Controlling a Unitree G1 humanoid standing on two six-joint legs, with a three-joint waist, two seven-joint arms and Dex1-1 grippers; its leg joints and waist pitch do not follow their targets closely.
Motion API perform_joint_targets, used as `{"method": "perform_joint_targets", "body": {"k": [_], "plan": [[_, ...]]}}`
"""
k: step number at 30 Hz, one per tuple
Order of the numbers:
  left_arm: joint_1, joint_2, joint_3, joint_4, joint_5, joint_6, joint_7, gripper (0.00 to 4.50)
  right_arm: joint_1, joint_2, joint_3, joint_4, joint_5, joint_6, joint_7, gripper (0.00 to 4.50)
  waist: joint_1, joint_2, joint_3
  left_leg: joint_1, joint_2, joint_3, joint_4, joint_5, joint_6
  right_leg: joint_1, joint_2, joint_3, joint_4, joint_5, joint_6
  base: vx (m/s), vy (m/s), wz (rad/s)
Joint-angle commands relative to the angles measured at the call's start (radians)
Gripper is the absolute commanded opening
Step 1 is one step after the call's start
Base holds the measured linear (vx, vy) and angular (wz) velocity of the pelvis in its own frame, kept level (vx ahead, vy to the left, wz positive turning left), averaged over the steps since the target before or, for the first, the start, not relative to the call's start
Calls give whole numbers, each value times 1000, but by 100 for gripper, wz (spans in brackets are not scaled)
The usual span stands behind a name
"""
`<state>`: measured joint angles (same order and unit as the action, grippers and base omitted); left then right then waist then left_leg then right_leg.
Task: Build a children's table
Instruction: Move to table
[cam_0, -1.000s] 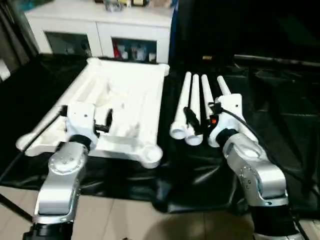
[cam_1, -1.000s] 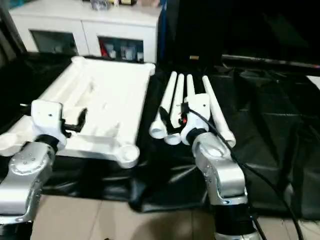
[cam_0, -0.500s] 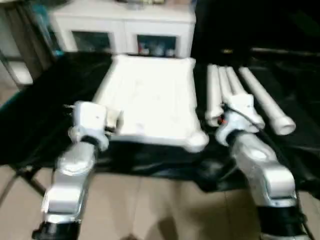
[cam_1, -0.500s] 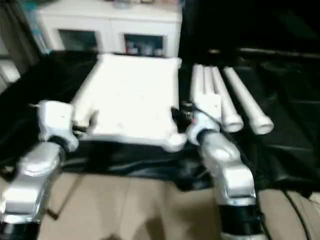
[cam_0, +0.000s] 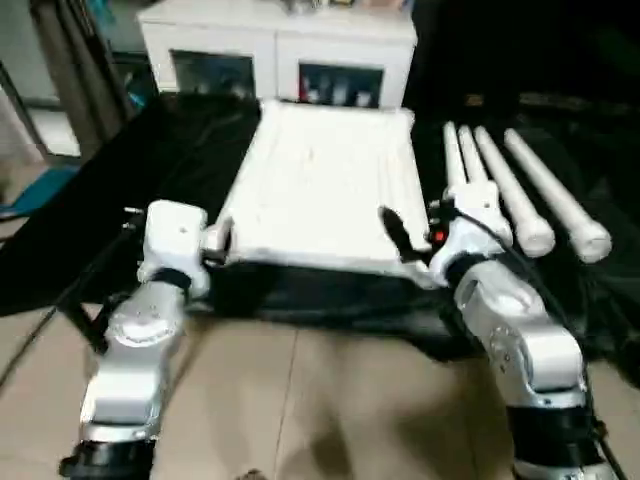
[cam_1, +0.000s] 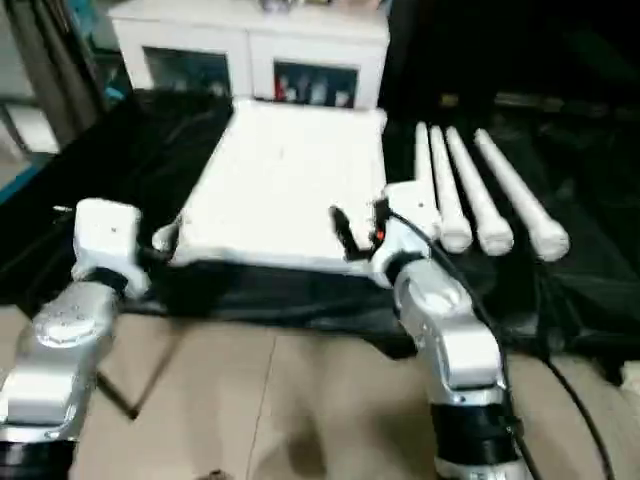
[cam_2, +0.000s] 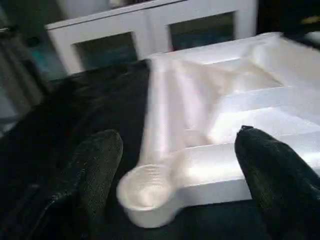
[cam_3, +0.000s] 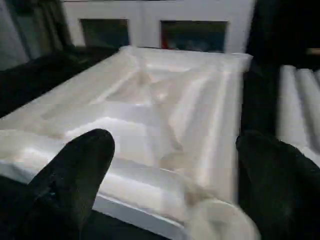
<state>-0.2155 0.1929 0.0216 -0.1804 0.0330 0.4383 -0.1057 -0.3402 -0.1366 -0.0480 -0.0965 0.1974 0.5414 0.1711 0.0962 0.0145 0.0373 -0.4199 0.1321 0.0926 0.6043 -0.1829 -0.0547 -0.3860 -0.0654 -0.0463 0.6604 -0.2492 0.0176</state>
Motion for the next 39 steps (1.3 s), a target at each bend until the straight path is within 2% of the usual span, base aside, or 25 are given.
{"method": "perform_joint_targets", "body": {"k": [1, 2, 3, 6, 8, 10, 12, 13, 14, 17, 19, 21, 23, 25, 26, 27, 30, 31, 32, 34, 35, 36, 37, 38, 39], "plan": [[-7, 14, 12, -7, -9, -3, -13, 413, -11, 11, -7, -5, 2, 17, -9, 440, 15, -8, -45, 11, 53, 0, -67, -161, -4, 27, -98, 46, -135, -422, -34, -54, -50, -13], [-6, 12, 16, -9, -15, -8, -18, 413, -15, 15, -14, -2, 11, 22, -11, 440, 10, -3, -45, 16, 59, 1, -73, -217, -20, 22, -88, 42, -131, -440, -48, -88, -26, -23], [-6, 10, 19, -10, -18, -12, -22, 413, -19, 16, -17, 1, 14, 21, -11, 440, -17, -2, -41, 93, 60, 53, -50, -379, -141, -18, -3, 67, -155, -483, 4, -88, -26, -23], [-4, 13, 11, -15, -17, -20, -33, 413, -25, 3, -1, 7, 2, 13, -4, 440, -25, 20, -23, 204, 107, 41, -80, -695, -119, -59, 39, 24, -148, -504, -12, -22, 24, -57], [-3, 16, 6, -15, -16, -21, -37, 413, -26, 2, 1, 9, 0, 13, -5, 440, -32, 33, -6, 173, 142, 19, -149, -896, -68, 2, 7, -12, -93, -449, -35, 24, 44, -54], [-1, 21, -6, -17, -14, -19, -47, 413, -28, 0, 3, 12, -1, 11, -4, 440, 8, 35, -15, 68, 134, 45, -223, -995, 7, 150, -21, -28, 71, -306, -12, -23, 6, -55], [4, 24, -16, -21, -14, -17, -51, 413, -29, 0, 3, 13, -3, 9, -2, 440, -15, -22, -8, 149, 45, 83, -66, -714, 14, 59, -80, 46, -162, -772, 10, 79, -63, -30], [5, 25, -18, -22, -15, -17, -51, 413, -29, 0, 4, 13, -5, 9, 0, 440, 9, -49, -8, 95, 21, 79, 54, -364, 65, 101, -156, 118, -231, -1044, 6, 173, -58, -16], [6, 24, -17, -23, -14, -16, -55, 413, -28, 0, 3, 12, -6, 7, 0, 440, 38, -37, -28, 23, 22, 39, 88, -188, 88, 169, -184, 142, -204, -961, -41, 150, -58, 0], [3, 27, -15, -20, -16, -17, -57, 413, -26, -3, 4, 14, -4, 1, -4, 440, 35, -18, -23, 25, 29, 32, 27, -88, 117, 171, -119, 93, -195, -671, -179, 123, -36, 10], [0, 28, -15, -17, -17, -18, -57, 413, -26, -2, 2, 15, -2, -3, -6, 440, 11, 38, -25, 91, 66, 16, -85, -128, 102, 138, -23, 4, -160, -459, -162, 217, 34, 9], [-1, 28, -16, -15, -17, -18, -58, 413, -24, -5, 3, 15, -4, -4, -5, 440, -55, 60, -86, 307, 181, -151, -87, -155, 332, -37, 2, -23, 47, -187, -34, 324, 22, 1], [0, 29, -17, -16, -17, -18, -58, 413, -23, -5, 2, 14, -4, -3, -5, 440, -56, 36, -70, 263, 161, -127, -78, 105, 513, -102, -26, -6, 101, -65, 84, 214, -17, -12], [-5, 29, -20, -11, -17, -17, -58, 413, -24, -9, 4, 16, -10, -3, -4, 440, -58, 4, -58, 219, 55, -43, -65, 90, 438, -83, -34, 11, 0, 103, 6, 193, -31, -14], [-6, 29, -20, -10, -17, -17, -58, 413, -24, -10, 5, 16, -12, -2, -4, 440, -48, -62, -62, 139, -64, 30, -26, -96, 320, 62, -44, 80, -70, 113, -33, 105, -23, 1], [-6, 29, -19, -10, -17, -17, -58, 413, -23, -11, 7, 15, -14, -3, -4, 440, -12, -79, -60, 71, -103, 34, 105, -233, 239, 145, -144, 191, -157, -248, -118, 213, -67, 12], [-10, 29, -17, -2, -20, -19, -60, 413, -19, -9, 7, 11, -9, -3, -4, 440, -15, -38, -48, -16, -38, -23, 168, -62, 79, 186, -178, 164, -143, -210, -304, 256, -67, 1], [-10, 29, -17, -2, -20, -19, -60, 413, -19, -9, 7, 11, -9, -3, -4, 440, -15, -38, -48, -16, -38, -23, 168, -62, 79, 186, -178, 164, -143, -210, -304, 210, -20, -8], [-12, 26, -14, 2, -22, -25, -63, 413, -20, -13, 10, 7, -3, -5, 7, 440, -12, -1, -40, -28, 13, -34, 101, 68, 60, 162, -159, 92, -159, -144, -365, 210, 15, -5], [-9, 25, -13, 1, -36, -31, -77, 413, -21, -21, 19, -3, 10, -12, 35, 440, -25, 62, -47, 24, 46, -32, -47, 239, 106, 134, -27, -25, -118, -43, -227, 212, 57, -8], [-6, 28, -16, 1, -39, -29, -85, 413, -20, -28, 26, -12, 21, -18, 61, 440, -63, 93, -56, 89, 130, -118, -59, 216, 231, 42, 37, -39, 35, -29, -129, 211, 109, -9], [-1, 31, -17, 1, -42, -36, -96, 413, -20, -38, 33, -24, 39, -20, 98, 440, -53, 77, -85, 145, 164, -153, 2, 658, 317, -8, -7, 9, 42, 48, -54, 211, 109, -9], [1, 33, -16, 2, -45, -45, -102, 413, -20, -42, 36, -29, 49, -17, 116, 440, -53, 77, -85, 145, 164, -153, 2, 658, 317, -8, -7, 9, 42, 48, -54, 146, 69, 2], [5, 38, -14, 5, -53, -67, -116, 413, -21, -54, 43, -37, 68, -12, 155, 440, -39, 58, -96, 157, 136, -149, 33, 1284, 229, -29, -37, 56, 3, 233, 60, 11, 87, -7], [8, 50, -8, 12, -67, -87, -135, 413, -22, -76, 57, -43, 78, -17, 208, 440, -31, 39, -93, 143, 88, -135, 31, 1226, 199, -24, -43, 70, -37, 269, 73, 11, 87, -7]]}}
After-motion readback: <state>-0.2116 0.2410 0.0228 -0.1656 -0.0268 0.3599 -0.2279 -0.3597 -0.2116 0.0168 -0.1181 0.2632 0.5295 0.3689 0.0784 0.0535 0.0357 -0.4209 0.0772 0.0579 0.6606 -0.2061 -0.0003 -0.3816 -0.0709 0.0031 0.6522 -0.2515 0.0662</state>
